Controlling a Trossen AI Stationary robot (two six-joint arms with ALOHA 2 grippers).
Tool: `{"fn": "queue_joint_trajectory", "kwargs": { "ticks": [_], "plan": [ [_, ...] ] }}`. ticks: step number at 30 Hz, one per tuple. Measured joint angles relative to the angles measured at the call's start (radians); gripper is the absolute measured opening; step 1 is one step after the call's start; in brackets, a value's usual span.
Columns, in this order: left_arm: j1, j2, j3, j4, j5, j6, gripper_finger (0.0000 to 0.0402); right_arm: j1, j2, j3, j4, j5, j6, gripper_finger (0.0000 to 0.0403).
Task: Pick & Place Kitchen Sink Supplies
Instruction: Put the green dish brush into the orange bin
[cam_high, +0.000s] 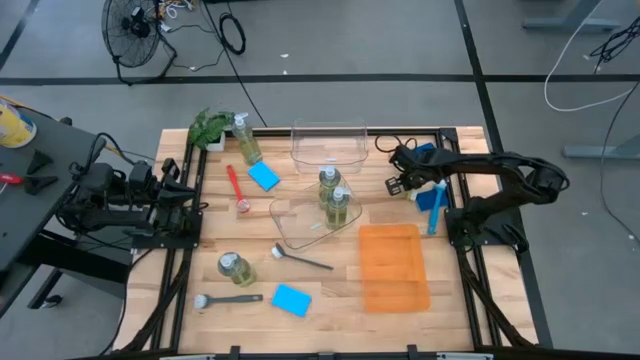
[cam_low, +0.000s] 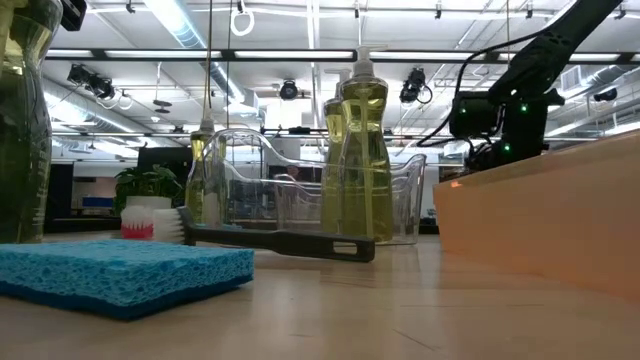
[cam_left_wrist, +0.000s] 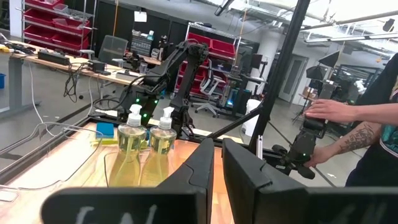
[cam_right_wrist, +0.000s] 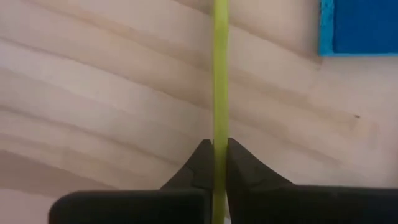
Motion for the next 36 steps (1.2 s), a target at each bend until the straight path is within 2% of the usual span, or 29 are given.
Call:
{"fn": "queue_joint_trajectory", "kwargs": {
  "ticks": [11,16,25,31,36],
  "plan": [
    [0.000,0.000,0.000,0.000,0.000,0.000,0.0037,0.000,-0.211,0.000,-0.065,0.006,-0.018,0.0011],
    [0.000,0.000,0.000,0.000,0.000,0.000,0.0037,0.000,-0.278,0.047,-0.112,0.008,-0.068,0.0011],
    [0.000,0.000,0.000,0.000,0.000,0.000,0.0037,0.014,-0.295,0.260,-0.202,0.011,-0.223,0.0011],
    [0.000,0.000,0.000,0.000,0.000,0.000,0.0037,0.069,-0.299,0.424,-0.260,0.009,-0.396,0.0011],
    [0.000,0.000,0.000,0.000,0.000,0.000,0.0037,0.135,-0.299,0.501,-0.293,0.006,-0.532,0.0010]
  ]
}}
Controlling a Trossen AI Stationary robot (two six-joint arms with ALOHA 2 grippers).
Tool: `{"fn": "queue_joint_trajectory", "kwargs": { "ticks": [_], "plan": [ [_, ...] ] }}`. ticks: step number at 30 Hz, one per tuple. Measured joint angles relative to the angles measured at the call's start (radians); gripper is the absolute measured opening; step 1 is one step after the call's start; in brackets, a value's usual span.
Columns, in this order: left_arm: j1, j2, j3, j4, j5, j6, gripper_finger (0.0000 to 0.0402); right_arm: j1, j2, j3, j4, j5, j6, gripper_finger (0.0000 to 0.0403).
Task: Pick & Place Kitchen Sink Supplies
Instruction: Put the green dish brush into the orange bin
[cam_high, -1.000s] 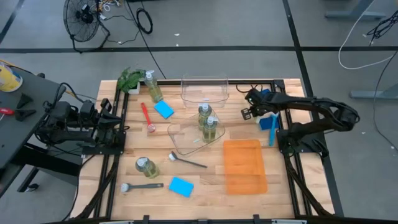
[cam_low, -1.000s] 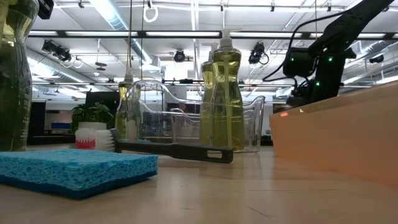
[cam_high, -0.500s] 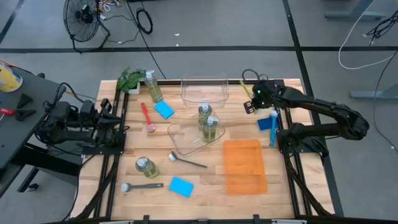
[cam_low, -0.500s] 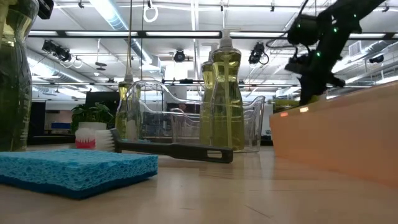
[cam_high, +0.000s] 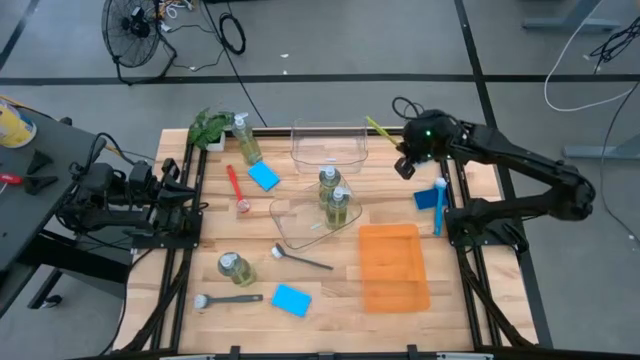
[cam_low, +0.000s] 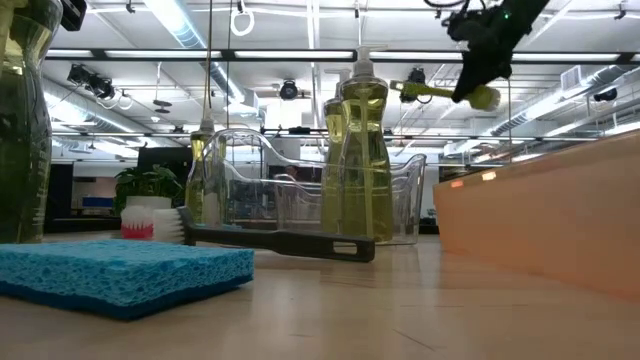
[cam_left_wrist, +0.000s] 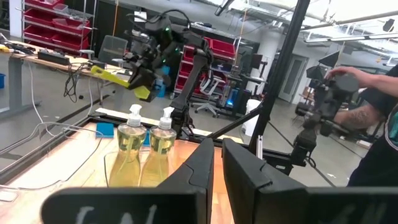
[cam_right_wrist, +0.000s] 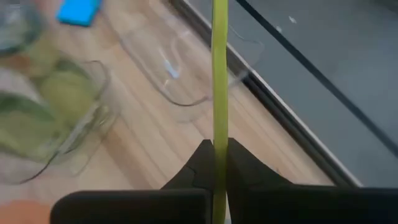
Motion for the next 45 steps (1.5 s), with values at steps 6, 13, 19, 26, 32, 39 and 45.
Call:
{"fn": "queue_joint_trajectory", "kwargs": {
  "ticks": [6,13,19,26,32,39,45],
  "plan": [
    [0.000,0.000,0.000,0.000,0.000,0.000,0.0037,0.099,0.000,0.031,-0.074,0.000,-0.091,0.0010],
    [0.000,0.000,0.000,0.000,0.000,0.000,0.0037,0.171,-0.020,0.033,-0.040,0.063,-0.150,0.0011],
    [0.000,0.000,0.000,-0.001,0.000,0.000,0.0037,0.227,-0.038,0.088,-0.053,0.015,-0.274,0.0011],
    [0.000,0.000,0.000,0.000,0.000,0.000,0.0037,0.312,-0.039,0.171,-0.119,-0.181,-0.482,0.0011],
    [0.000,0.000,0.000,0.000,0.000,0.000,0.0037,0.401,-0.041,0.172,-0.196,-0.302,-0.685,0.0012],
    [0.000,0.000,0.000,0.000,0.000,0.000,0.0037,0.497,-0.037,0.172,-0.279,-0.338,-0.830,0.0012],
    [0.000,0.000,0.000,0.000,0.000,0.000,0.0037,0.568,-0.011,0.172,-0.280,-0.330,-0.834,0.0012]
  ]
}}
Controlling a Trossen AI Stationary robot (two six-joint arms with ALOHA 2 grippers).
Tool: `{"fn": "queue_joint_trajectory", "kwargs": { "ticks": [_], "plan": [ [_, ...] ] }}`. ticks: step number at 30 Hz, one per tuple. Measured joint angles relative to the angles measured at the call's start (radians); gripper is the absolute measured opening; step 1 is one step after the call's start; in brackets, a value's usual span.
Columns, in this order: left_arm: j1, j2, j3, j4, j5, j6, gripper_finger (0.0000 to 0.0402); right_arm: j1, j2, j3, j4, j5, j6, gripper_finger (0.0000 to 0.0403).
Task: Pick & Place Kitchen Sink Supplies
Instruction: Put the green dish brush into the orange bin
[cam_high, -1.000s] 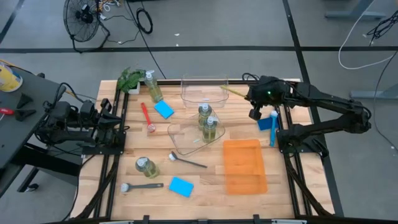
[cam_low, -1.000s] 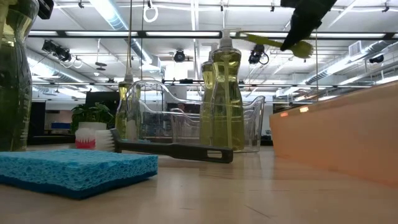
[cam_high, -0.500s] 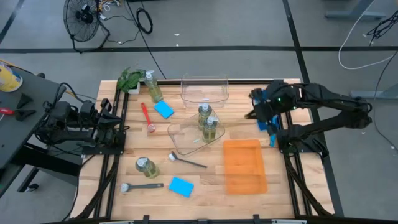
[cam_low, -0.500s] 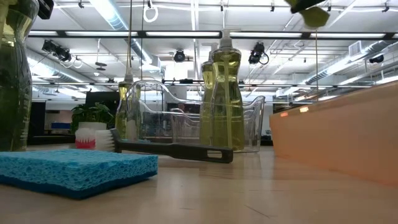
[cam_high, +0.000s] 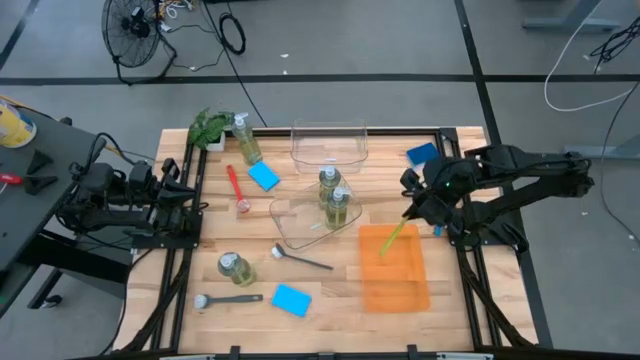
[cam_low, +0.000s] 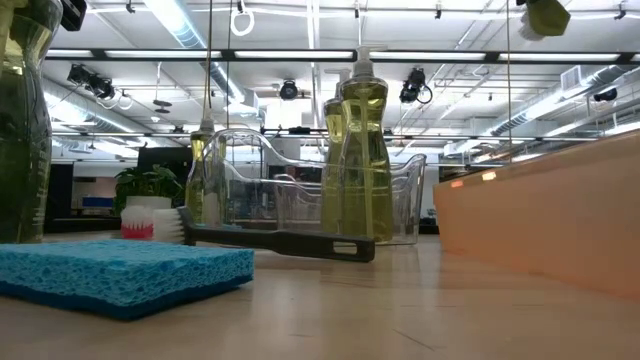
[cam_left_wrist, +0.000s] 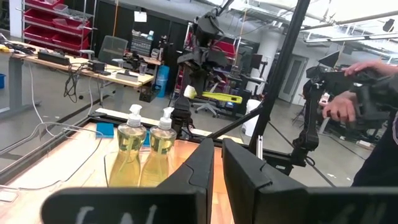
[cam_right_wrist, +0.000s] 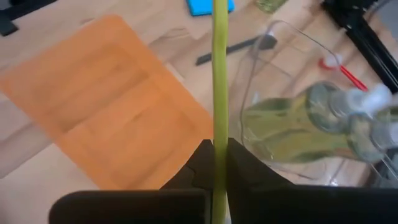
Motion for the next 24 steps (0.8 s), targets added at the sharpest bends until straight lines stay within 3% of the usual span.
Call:
{"fn": "queue_joint_trajectory", "kwargs": {
  "ticks": [19,24],
  "plan": [
    [0.000,0.000,0.000,0.000,0.000,0.000,0.0037,0.226,0.190,-0.003,-0.006,0.039,-0.007,0.0013],
    [0.000,0.000,0.000,0.000,0.000,0.000,0.0037,0.252,0.206,-0.081,0.066,0.060,-0.007,0.0013]
  ]
}}
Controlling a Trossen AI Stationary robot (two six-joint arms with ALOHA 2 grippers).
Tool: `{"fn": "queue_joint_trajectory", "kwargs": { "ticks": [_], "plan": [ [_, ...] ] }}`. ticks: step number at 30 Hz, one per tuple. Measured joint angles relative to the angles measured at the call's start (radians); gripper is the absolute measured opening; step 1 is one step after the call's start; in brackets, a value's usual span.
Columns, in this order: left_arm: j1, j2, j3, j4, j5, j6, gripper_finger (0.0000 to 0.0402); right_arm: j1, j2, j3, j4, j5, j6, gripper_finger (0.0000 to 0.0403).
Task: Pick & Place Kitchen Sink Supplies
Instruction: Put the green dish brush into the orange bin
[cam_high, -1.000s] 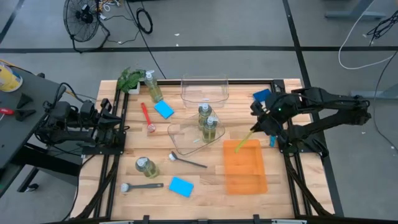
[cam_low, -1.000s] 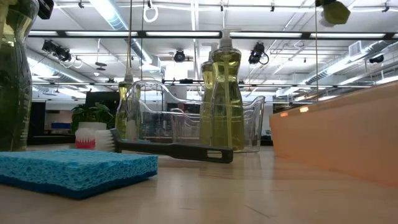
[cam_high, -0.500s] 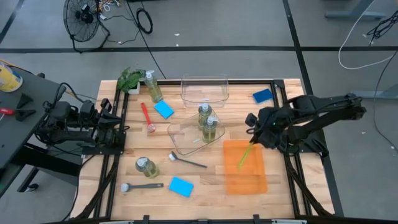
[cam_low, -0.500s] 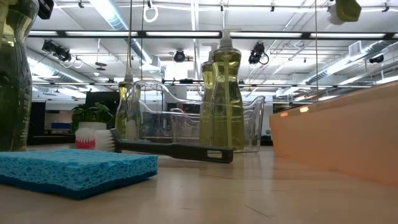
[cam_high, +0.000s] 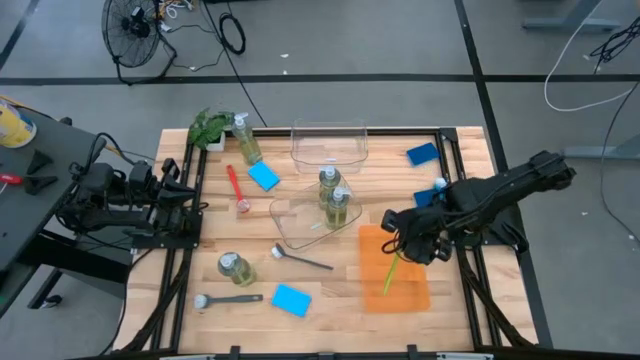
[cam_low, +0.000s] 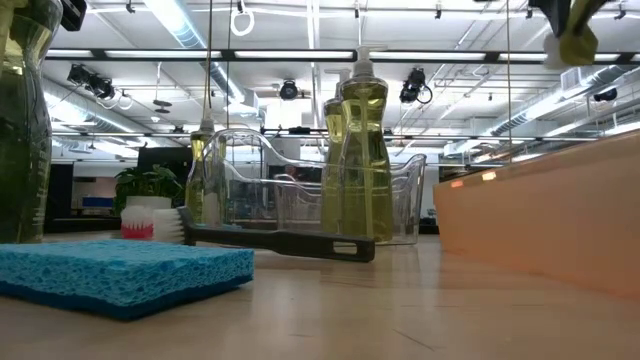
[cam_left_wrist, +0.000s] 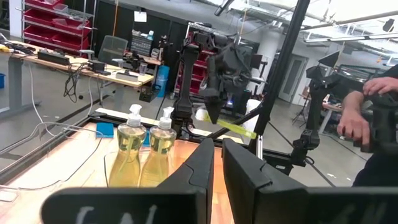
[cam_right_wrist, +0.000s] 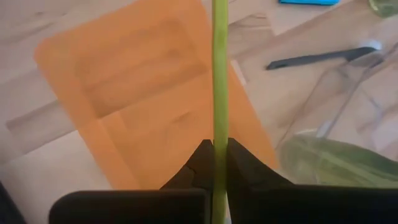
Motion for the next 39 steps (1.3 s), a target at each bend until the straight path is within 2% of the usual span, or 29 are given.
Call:
{"fn": "queue_joint_trajectory", "kwargs": {
  "ticks": [7,26,39],
  "plan": [
    [0.000,0.000,0.000,0.000,0.000,0.000,0.0037,0.029,0.000,-0.132,0.131,0.011,-0.009,0.0013],
    [0.000,0.000,0.000,0.000,0.000,0.000,0.0037,0.033,0.000,-0.370,0.311,0.027,0.070,0.0013],
    [0.000,0.000,0.000,0.000,0.000,0.000,0.0037,0.033,0.001,-0.408,0.347,0.028,0.072,0.0017]
  ]
}}
